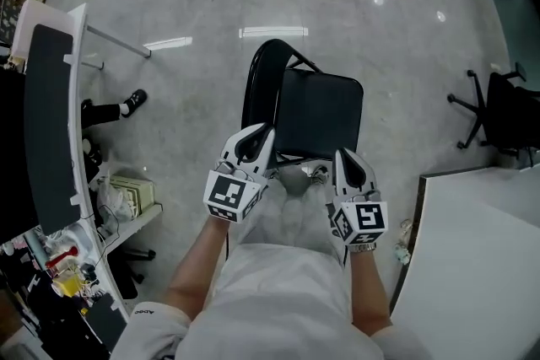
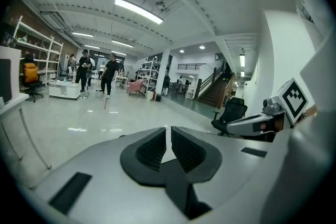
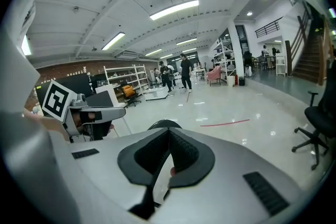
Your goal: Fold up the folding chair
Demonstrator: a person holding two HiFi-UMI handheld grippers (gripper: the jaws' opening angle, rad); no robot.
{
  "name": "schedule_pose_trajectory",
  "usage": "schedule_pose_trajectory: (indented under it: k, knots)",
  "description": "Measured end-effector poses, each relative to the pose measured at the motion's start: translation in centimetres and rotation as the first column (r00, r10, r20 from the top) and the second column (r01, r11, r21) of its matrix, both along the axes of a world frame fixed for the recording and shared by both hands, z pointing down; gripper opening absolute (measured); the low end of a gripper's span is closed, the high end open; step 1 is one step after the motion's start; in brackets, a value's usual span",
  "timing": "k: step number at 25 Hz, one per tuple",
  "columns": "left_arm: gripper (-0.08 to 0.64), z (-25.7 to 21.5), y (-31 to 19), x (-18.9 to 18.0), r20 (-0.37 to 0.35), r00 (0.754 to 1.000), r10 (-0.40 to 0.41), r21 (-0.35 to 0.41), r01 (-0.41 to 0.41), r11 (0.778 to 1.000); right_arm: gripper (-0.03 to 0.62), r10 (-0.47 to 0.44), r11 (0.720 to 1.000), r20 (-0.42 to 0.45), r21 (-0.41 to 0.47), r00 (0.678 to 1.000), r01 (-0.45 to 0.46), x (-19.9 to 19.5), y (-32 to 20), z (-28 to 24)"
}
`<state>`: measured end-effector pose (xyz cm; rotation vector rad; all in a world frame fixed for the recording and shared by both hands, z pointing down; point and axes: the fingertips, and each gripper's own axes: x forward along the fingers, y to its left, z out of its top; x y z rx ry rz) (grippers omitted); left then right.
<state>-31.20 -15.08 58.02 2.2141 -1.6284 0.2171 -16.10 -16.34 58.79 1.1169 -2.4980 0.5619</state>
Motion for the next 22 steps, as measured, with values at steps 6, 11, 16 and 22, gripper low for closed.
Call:
schedule_pose_trajectory:
  k: [6, 11, 16, 22]
  knots:
    - [0.150, 5.9, -1.3, -0.8, 0.066, 0.997, -0.043, -0.170, 0.054, 0.984, 0.006, -0.033, 0.997, -0.014, -0.066, 0.999, 0.032, 1.4, -1.4, 4.9]
    - [0.187, 10.1, -2.5, -3.3, 0.176, 0.977, -0.124, -0.270, 0.169, 0.948, 0.006, -0.093, 0.990, -0.023, -0.107, 0.995, 0.090, 1.2, -2.3, 9.3]
    - [0.218, 13.8, -3.4, -5.9, 0.275, 0.945, -0.177, -0.359, 0.271, 0.893, 0.006, -0.130, 0.983, -0.023, -0.133, 0.991, 0.126, 1.3, -3.0, 13.2]
    - [0.218, 18.3, -3.8, -7.2, 0.329, 0.926, -0.183, -0.460, 0.326, 0.826, 0.006, -0.110, 0.976, -0.032, -0.194, 0.993, 0.102, 3.3, -4.1, 19.0]
